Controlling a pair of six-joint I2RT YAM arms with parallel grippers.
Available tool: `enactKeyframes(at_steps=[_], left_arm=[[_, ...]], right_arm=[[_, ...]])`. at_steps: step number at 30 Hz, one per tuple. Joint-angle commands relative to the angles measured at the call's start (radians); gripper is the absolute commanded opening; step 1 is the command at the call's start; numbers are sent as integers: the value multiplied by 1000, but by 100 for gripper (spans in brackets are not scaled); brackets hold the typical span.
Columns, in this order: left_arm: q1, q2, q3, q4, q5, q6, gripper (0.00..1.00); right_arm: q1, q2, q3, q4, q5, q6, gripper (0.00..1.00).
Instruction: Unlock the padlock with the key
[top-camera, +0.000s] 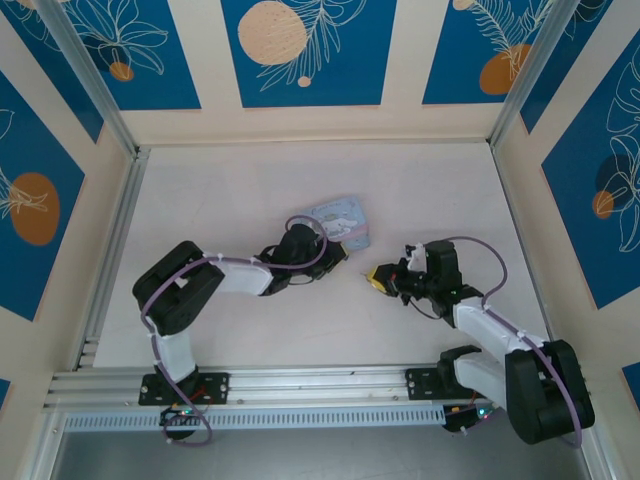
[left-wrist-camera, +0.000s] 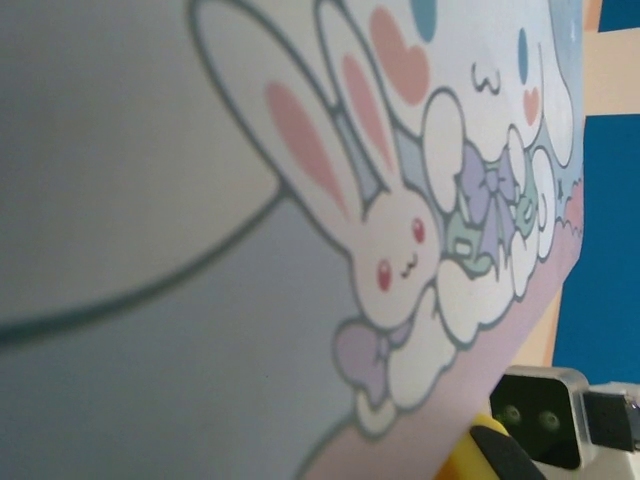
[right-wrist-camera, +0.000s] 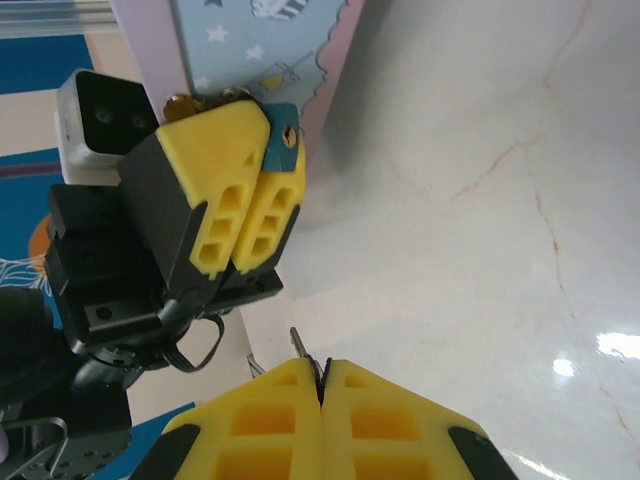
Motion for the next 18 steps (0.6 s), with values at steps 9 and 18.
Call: enactKeyframes(at_steps=[9,18], left_arm=[[51,-66,-29,111,174,-91,0],[60,-53,-69,213,205,-226,0]], right_arm=[[-6,136,38,166,-45,80,0],[-6,150,52,161,-36,101,0]])
